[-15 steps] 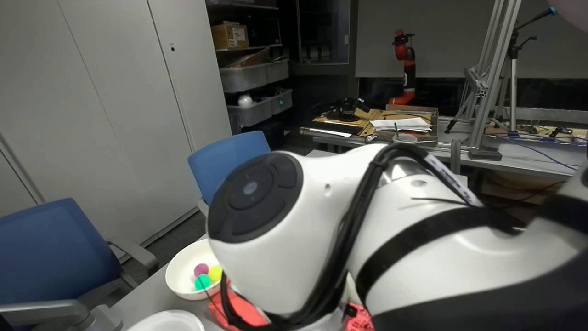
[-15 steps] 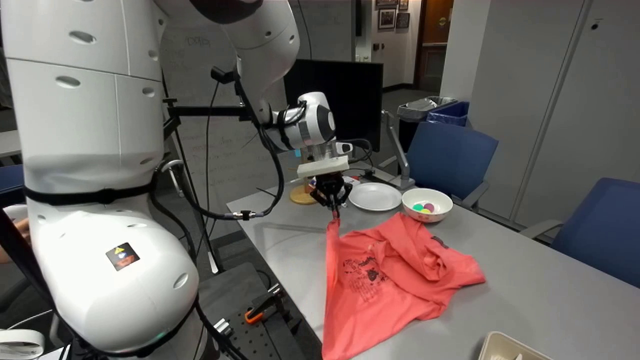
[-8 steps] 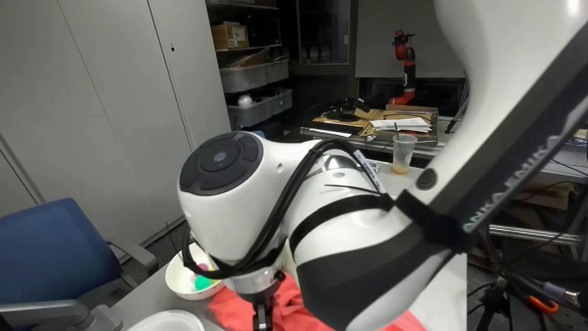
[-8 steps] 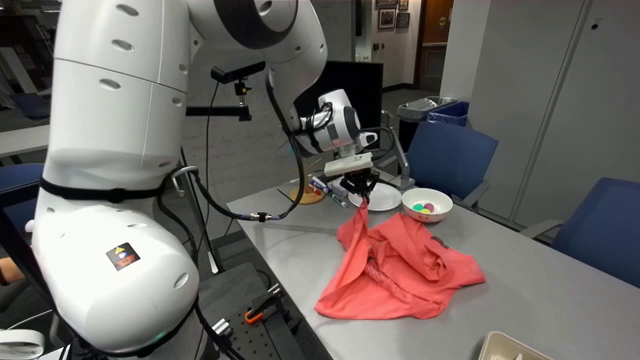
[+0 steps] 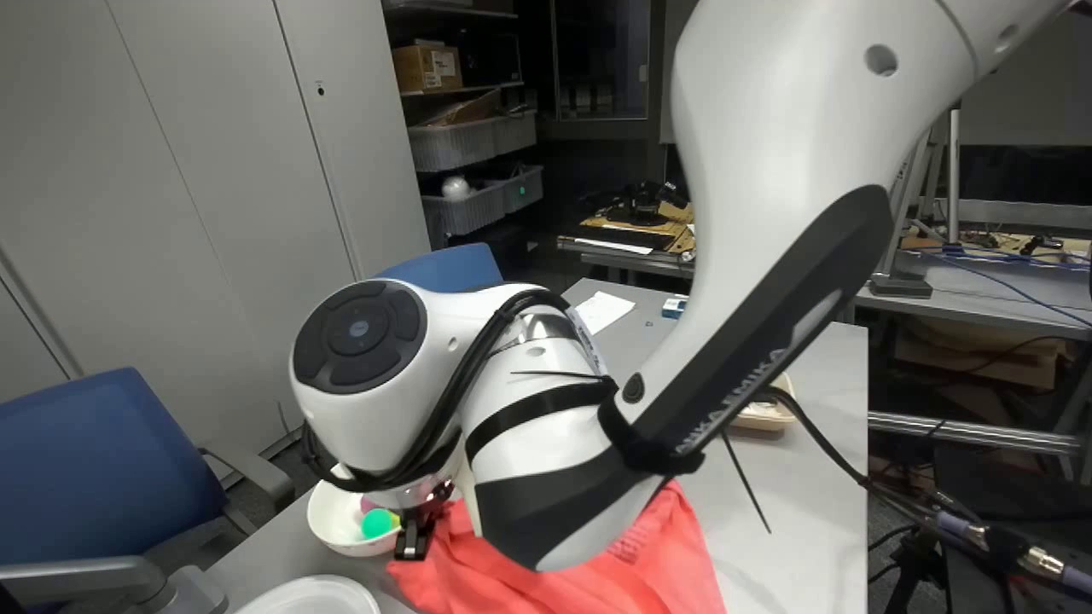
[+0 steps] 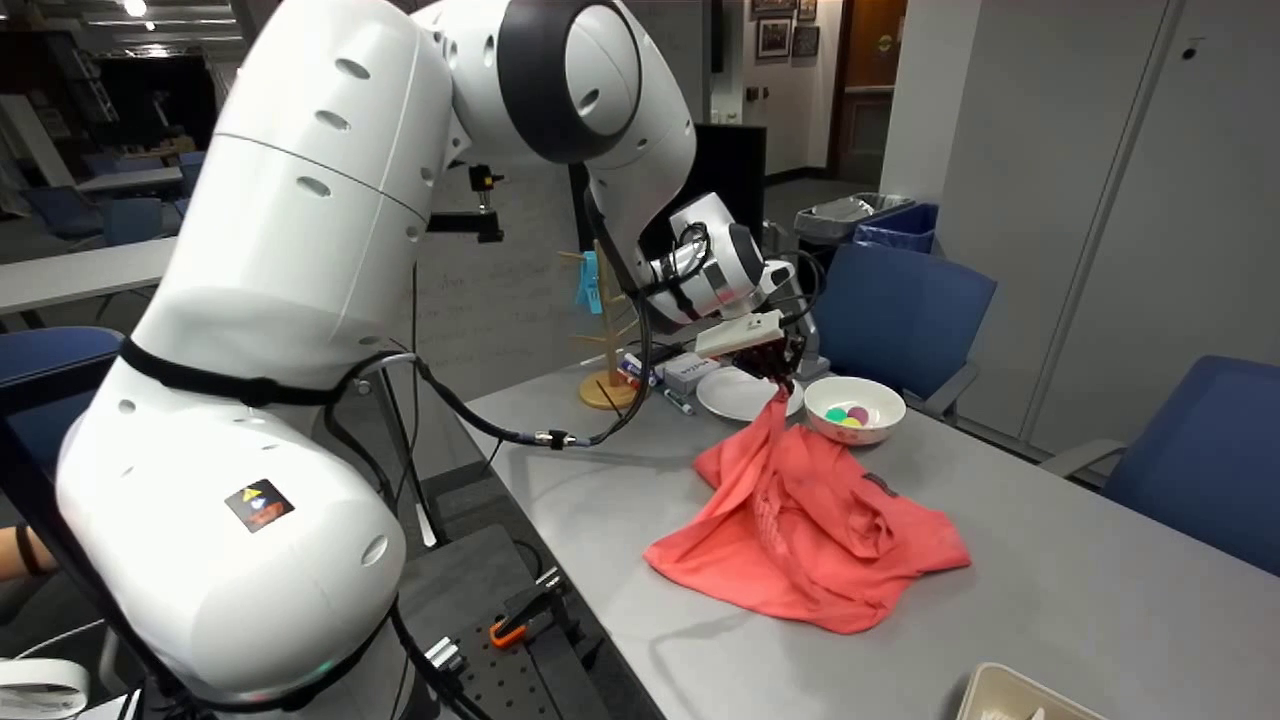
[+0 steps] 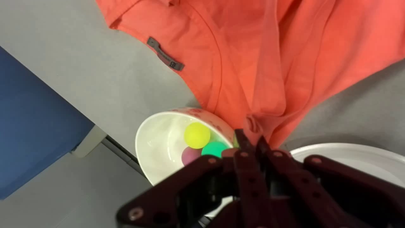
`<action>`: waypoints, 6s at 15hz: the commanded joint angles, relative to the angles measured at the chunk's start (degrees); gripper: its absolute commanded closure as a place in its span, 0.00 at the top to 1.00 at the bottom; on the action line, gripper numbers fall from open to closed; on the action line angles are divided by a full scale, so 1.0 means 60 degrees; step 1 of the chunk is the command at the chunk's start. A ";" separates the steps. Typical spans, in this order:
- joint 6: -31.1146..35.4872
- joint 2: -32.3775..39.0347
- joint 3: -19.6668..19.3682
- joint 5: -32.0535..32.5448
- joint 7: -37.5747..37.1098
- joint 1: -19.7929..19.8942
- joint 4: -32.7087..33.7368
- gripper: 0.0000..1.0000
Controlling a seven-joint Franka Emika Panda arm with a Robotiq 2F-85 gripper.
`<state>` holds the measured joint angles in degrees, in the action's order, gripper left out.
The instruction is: Fold up the peach sweat shirt on the table.
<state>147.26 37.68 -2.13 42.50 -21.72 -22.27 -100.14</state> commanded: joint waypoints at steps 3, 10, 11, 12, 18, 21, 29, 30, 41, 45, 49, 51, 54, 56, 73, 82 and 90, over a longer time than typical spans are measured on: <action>-0.0279 0.0522 0.0420 -0.1159 0.0413 0.0181 0.0490 0.52; -0.0642 -0.0658 0.0783 -0.2950 0.1019 0.0156 -0.1205 1.00; -0.0779 -0.0908 0.0826 -0.3141 0.1100 0.0173 -0.1540 1.00; -0.0860 -0.1159 0.0853 -0.3250 0.1163 0.0196 -0.1880 1.00; -0.1269 -0.2608 0.1113 -0.3837 0.1926 0.0721 -0.3804 1.00; -0.0921 -0.3084 0.1239 -0.4426 0.2436 0.1238 -0.4880 1.00; 0.0780 -0.3011 0.1669 -0.5892 0.3581 0.2096 -0.6846 1.00; 0.0894 -0.2964 0.1739 -0.6007 0.3656 0.2112 -0.6965 1.00; 0.2506 -0.1942 0.0999 -0.4772 0.3137 0.1352 -0.7281 0.98; 0.2807 -0.1733 0.0673 -0.4539 0.3082 0.1028 -0.7301 0.85; 0.2923 -0.1712 0.0517 -0.4567 0.3082 0.0884 -0.7309 0.49; 0.2960 -0.1647 0.0526 -0.4623 0.3085 0.0893 -0.7266 0.33; 0.3015 -0.1645 0.0656 -0.4752 0.3143 0.0994 -0.7238 0.08; 0.2947 -0.1802 0.0595 -0.4678 0.3145 0.0917 -0.7250 0.00; 0.0545 -0.3376 -0.1588 0.2851 -0.2673 -0.0536 -0.3666 0.00; 0.0644 -0.3172 -0.1530 0.2903 -0.2964 -0.0305 -0.3597 0.02; 0.0186 -0.2418 -0.1893 0.2865 -0.3659 -0.0168 -0.2542 0.00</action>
<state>150.50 19.61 -12.05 59.83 -41.14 -23.76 -120.40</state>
